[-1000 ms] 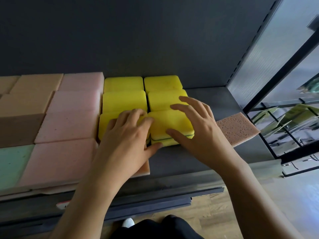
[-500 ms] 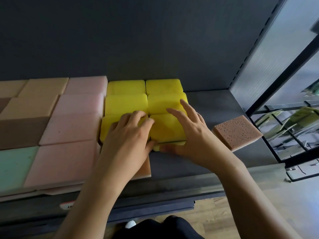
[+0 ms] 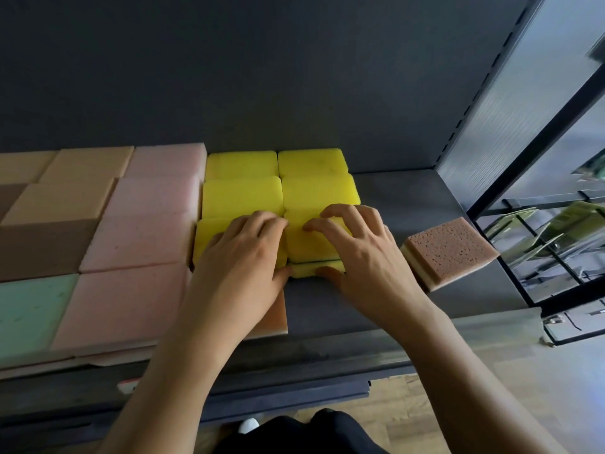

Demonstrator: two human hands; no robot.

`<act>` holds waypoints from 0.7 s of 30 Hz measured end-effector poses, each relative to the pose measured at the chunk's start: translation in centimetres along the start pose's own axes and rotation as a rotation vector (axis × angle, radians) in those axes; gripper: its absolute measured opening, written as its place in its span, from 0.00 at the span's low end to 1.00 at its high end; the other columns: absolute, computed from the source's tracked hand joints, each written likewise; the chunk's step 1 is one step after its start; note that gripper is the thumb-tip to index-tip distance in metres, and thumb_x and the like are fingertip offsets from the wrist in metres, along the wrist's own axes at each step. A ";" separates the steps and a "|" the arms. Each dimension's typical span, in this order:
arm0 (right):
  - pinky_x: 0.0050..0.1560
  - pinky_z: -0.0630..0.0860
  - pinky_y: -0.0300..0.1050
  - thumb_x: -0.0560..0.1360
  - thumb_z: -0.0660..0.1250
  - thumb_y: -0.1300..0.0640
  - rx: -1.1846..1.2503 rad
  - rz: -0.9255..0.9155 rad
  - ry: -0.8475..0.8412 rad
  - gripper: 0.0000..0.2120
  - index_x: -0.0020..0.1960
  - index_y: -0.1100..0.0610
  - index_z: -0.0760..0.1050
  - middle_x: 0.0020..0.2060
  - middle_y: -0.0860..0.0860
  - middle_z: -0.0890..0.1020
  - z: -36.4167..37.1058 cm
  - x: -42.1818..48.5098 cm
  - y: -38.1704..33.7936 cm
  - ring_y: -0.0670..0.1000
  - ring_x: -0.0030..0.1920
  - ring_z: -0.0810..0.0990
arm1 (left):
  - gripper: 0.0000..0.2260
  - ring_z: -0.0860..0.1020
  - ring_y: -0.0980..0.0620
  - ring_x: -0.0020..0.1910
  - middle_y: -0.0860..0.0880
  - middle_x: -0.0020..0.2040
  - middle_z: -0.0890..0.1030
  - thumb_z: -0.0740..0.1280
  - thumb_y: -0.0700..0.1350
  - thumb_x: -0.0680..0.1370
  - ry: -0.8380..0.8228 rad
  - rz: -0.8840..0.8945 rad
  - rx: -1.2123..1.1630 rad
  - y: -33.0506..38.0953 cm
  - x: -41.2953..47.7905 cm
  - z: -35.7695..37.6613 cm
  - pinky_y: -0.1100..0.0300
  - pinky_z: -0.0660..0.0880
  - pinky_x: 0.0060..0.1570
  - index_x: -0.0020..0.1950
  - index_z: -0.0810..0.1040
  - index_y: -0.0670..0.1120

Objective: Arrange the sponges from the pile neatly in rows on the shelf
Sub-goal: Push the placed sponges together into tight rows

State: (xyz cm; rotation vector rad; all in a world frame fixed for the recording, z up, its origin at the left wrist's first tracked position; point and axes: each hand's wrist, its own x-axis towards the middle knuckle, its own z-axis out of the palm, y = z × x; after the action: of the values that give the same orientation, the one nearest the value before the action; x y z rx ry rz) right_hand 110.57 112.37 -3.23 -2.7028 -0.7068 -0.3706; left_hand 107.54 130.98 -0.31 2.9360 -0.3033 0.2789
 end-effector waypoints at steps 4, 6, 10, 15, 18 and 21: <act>0.57 0.73 0.56 0.67 0.79 0.53 -0.007 0.005 0.003 0.33 0.68 0.47 0.70 0.65 0.50 0.72 0.2 -0.2 0.0 0.60 0.65 0.69 | 0.25 0.74 0.47 0.61 0.51 0.64 0.75 0.73 0.51 0.71 -0.002 0.012 0.004 0.1 0.0 0.1 0.52 0.75 0.52 0.66 0.74 0.48; 0.58 0.73 0.56 0.67 0.78 0.53 -0.007 0.003 0.005 0.32 0.68 0.47 0.70 0.65 0.51 0.71 0.3 -0.3 0.0 0.59 0.66 0.69 | 0.25 0.74 0.47 0.61 0.50 0.64 0.74 0.72 0.52 0.71 -0.010 0.009 0.003 0.2 0.0 0.0 0.51 0.75 0.53 0.66 0.74 0.48; 0.63 0.70 0.56 0.69 0.76 0.47 0.037 -0.003 -0.027 0.33 0.70 0.46 0.68 0.67 0.50 0.70 -0.2 -0.5 0.3 0.57 0.69 0.66 | 0.25 0.73 0.47 0.62 0.50 0.65 0.73 0.66 0.54 0.72 -0.020 0.015 0.010 0.6 0.0 -0.4 0.51 0.73 0.57 0.67 0.73 0.48; 0.68 0.69 0.58 0.73 0.68 0.40 0.128 0.059 0.026 0.29 0.71 0.47 0.69 0.70 0.48 0.70 -3.5 -2.2 2.2 0.54 0.73 0.64 | 0.22 0.75 0.47 0.59 0.50 0.64 0.74 0.65 0.54 0.74 0.030 0.091 -0.057 3.1 1.0 -0.9 0.50 0.74 0.56 0.65 0.74 0.48; 0.68 0.69 0.58 0.75 0.64 0.40 0.106 0.152 0.061 0.25 0.70 0.46 0.69 0.71 0.47 0.70 -5.8 -3.9 4.4 0.52 0.72 0.65 | 0.20 0.76 0.48 0.58 0.50 0.63 0.75 0.66 0.53 0.74 0.048 0.178 -0.102 5.8 2.1 -0.4 0.51 0.74 0.55 0.64 0.75 0.48; 0.69 0.69 0.56 0.76 0.66 0.47 0.100 0.239 0.045 0.24 0.72 0.45 0.67 0.72 0.45 0.67 -7.5 -5.8 7.1 0.49 0.73 0.63 | 0.20 0.76 0.47 0.58 0.50 0.62 0.76 0.67 0.52 0.73 0.036 0.250 -0.145 8.4 3.0 0.6 0.50 0.74 0.54 0.63 0.76 0.47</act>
State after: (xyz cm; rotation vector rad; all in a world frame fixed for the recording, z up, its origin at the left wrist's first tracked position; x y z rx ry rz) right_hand 108.10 101.30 0.03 -2.6360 -0.3734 -0.3255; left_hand 108.71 122.20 0.97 2.7463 -0.6579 0.3278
